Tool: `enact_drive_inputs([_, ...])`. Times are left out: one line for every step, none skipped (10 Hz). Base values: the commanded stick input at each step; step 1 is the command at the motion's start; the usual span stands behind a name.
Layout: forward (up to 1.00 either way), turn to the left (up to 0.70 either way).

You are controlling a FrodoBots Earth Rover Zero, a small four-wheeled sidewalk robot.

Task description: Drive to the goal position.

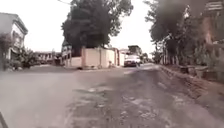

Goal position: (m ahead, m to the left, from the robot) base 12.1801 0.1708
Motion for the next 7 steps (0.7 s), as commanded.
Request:
enact_drive_inputs([0.70, -0.04])
enact_drive_inputs([0.70, -0.16])
enact_drive_inputs([0.70, -0.27])
enact_drive_inputs([0.70, -0.35])
enact_drive_inputs([0.70, -0.33])
enact_drive_inputs([0.70, -0.24])
enact_drive_inputs([0.70, -0.15])
